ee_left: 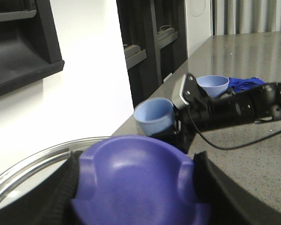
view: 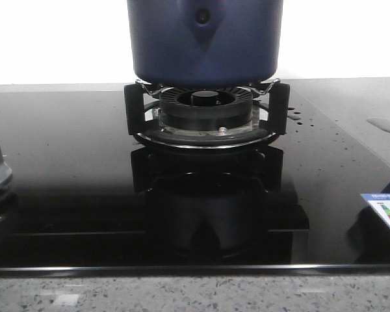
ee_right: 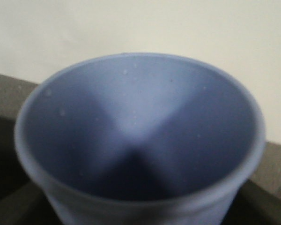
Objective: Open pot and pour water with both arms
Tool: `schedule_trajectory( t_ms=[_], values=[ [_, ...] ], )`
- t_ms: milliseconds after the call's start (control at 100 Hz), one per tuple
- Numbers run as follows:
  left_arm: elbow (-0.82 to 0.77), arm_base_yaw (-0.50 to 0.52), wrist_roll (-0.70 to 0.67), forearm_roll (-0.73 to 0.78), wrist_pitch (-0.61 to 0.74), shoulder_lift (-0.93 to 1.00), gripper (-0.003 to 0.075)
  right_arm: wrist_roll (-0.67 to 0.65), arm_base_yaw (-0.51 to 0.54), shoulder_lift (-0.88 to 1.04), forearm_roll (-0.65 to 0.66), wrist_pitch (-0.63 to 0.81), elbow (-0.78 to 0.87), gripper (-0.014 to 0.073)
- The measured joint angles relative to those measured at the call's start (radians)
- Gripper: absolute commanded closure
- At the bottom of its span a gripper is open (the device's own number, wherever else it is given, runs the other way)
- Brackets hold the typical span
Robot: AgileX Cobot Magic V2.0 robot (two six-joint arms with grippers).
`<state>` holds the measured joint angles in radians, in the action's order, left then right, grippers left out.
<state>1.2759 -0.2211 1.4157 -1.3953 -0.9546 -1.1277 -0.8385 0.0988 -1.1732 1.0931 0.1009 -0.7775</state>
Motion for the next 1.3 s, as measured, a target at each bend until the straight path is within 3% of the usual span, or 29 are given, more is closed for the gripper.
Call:
schedule_trajectory(
  t_ms=[220,520,590,740,810,1300],
  values=[
    [-0.001,0.0,0.0,0.0,0.002,-0.007,0.0436,-0.021,0.146,-0.031,-0.052,0.201,0.166,0.0377],
    [-0.001,0.0,0.0,0.0,0.002,-0.007,0.0436,-0.021,0.157,-0.131,-0.061,0.259,0.18,0.0363],
    [-0.001,0.0,0.0,0.0,0.002,-0.007,0.0436,-0.021,0.157,-0.132,-0.063,0.265,0.18,0.0298],
    [-0.001,0.0,0.0,0.0,0.0,-0.007,0.0436,-0.021,0.157,-0.132,-0.063,0.273,0.18,-0.0001],
    [-0.001,0.0,0.0,0.0,-0.001,-0.007,0.0436,-0.025,0.157,-0.132,-0.063,0.275,0.18,-0.0078],
    [-0.001,-0.007,0.026,-0.019,0.011,-0.082,0.0436,-0.062,0.158,0.139,-0.063,0.278,0.18,-0.0057]
  ],
)
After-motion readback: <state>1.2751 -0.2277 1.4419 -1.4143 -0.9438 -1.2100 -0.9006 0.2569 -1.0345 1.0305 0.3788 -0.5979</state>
